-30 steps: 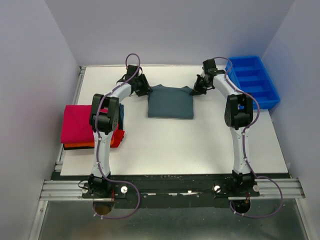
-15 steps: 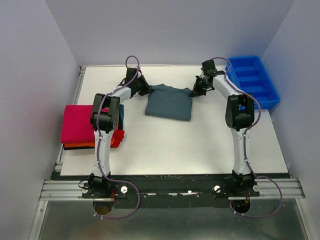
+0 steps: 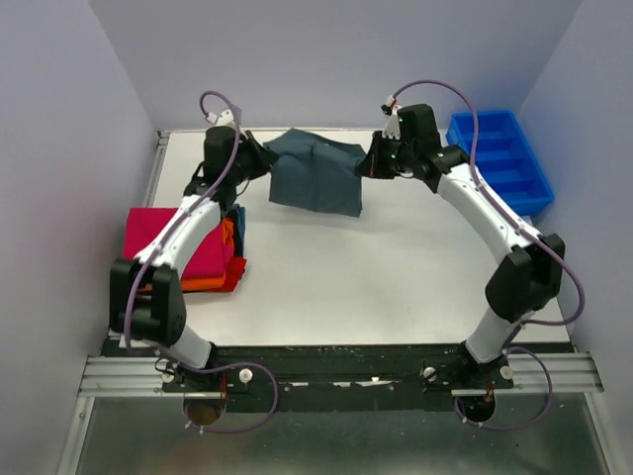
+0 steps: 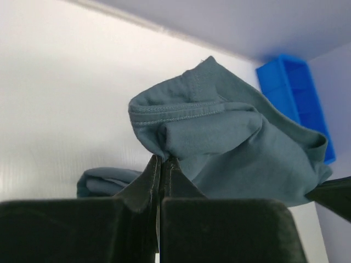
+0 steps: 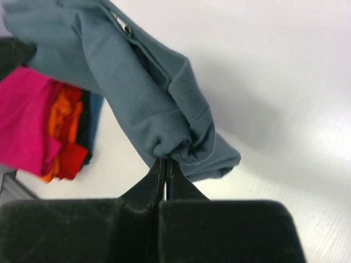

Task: Fold and stack the t-shirts
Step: Put the neatly folded tshirt into the corner of the board with both arms

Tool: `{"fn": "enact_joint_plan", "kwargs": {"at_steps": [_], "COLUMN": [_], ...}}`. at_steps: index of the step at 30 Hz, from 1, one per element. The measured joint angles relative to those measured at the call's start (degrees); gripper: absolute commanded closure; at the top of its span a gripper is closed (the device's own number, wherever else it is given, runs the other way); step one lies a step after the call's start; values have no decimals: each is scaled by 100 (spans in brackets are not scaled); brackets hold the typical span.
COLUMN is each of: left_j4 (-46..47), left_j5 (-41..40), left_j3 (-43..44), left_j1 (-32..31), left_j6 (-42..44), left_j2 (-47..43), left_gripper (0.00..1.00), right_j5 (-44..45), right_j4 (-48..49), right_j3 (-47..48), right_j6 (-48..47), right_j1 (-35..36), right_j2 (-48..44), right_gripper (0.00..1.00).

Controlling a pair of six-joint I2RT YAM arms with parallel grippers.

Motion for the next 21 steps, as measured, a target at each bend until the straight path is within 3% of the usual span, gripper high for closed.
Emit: {"fn": "enact_joint_plan", "kwargs": {"at_steps": [5, 9, 15, 21], "left_j4": [-120, -1113, -2739, -3696], "left_j5": [-769, -1825, -3423, -4688], "left_j3": [-632, -518, -11, -20], "left_j1": [2, 4, 245, 940], "left_j6": [42, 61, 192, 568], "left_j2": [-1987, -3182, -3777, -4083], "left_gripper": [100, 100, 100, 100], "right_j5": [-52, -81, -81, 33], "right_j4": [463, 737, 1060, 1316], "right_j3": [-645, -699, -614, 28], "right_j6": [-79, -57, 101, 286], "right_j1": [483, 894, 1921, 2903], "right_j2": [-1222, -1676, -1628, -809], "right_gripper": [99, 99, 99, 99]}}
